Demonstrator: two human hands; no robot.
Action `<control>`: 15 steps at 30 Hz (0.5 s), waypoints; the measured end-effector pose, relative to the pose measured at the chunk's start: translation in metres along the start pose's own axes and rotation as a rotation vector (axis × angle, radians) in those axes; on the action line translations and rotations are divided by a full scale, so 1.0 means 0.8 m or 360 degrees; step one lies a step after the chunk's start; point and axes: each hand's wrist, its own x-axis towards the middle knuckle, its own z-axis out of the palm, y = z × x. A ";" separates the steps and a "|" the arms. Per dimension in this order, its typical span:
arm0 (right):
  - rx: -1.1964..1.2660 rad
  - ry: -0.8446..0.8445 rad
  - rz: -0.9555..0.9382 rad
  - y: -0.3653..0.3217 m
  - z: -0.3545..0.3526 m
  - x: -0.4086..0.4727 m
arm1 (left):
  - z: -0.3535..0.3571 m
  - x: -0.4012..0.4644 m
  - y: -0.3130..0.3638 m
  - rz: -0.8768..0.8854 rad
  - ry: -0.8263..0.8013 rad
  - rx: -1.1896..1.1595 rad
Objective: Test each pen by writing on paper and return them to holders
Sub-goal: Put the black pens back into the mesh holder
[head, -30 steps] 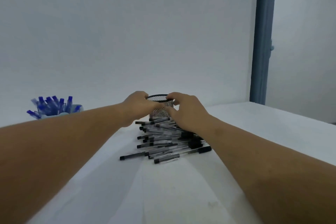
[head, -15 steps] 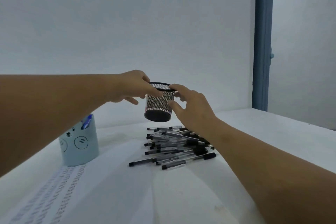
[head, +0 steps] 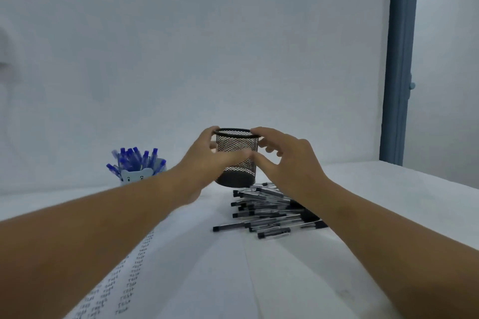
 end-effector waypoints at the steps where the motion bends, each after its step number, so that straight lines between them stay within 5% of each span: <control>1: 0.0030 -0.0007 -0.0017 -0.003 0.002 -0.001 | -0.001 -0.008 -0.008 -0.0002 -0.0010 0.0004; 8: 0.0195 -0.0392 0.0049 -0.014 -0.010 -0.007 | -0.020 -0.039 -0.045 0.0156 0.0239 0.0265; 15: -0.0454 -0.1221 0.0469 0.022 -0.022 -0.015 | -0.032 -0.059 -0.058 0.0322 0.0329 0.0407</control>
